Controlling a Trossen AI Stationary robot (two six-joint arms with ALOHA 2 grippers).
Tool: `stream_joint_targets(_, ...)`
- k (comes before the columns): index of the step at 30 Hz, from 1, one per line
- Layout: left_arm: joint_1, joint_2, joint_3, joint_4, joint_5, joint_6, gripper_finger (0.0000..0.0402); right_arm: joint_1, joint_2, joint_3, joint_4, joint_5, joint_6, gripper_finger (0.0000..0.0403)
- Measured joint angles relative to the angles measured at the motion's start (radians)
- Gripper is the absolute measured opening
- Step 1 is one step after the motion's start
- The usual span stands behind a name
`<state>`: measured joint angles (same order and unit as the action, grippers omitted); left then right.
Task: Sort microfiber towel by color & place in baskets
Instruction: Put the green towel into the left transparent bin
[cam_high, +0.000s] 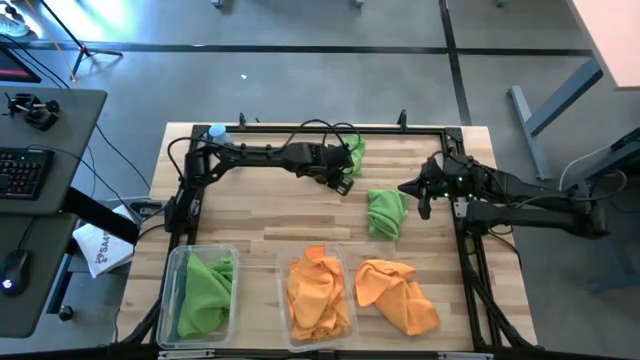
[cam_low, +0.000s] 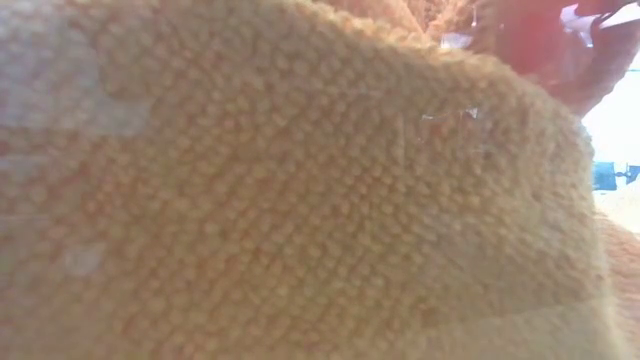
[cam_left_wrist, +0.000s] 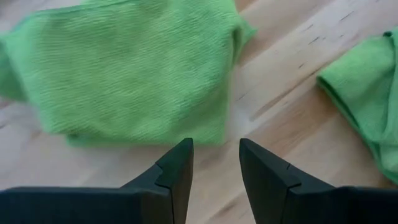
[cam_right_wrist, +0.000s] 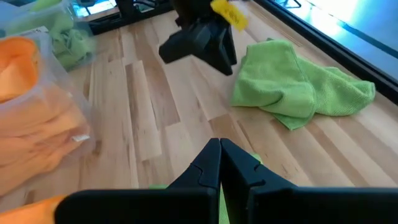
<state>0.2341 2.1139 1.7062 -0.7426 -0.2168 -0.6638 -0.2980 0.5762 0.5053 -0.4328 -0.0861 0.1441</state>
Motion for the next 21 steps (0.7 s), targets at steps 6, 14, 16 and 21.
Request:
stream_joint_targets(6,-0.005,0.042,0.002,0.004,-0.006,-0.008,0.0117,-0.037,0.000,0.000,0.000,-0.048,-0.019,0.0000)
stream_joint_targets(14,0.001,0.094,0.002,0.034,-0.058,0.027,0.0117,-0.071,0.000,0.000,0.001,-0.084,-0.040,0.0000)
stream_joint_targets(16,0.003,0.111,0.002,0.050,-0.050,0.030,0.0117,-0.077,0.000,0.000,0.001,-0.089,-0.040,0.0000)
stream_joint_targets(21,0.002,0.162,0.004,0.066,0.005,0.030,0.0117,-0.078,0.000,0.000,0.003,-0.094,-0.036,0.0000)
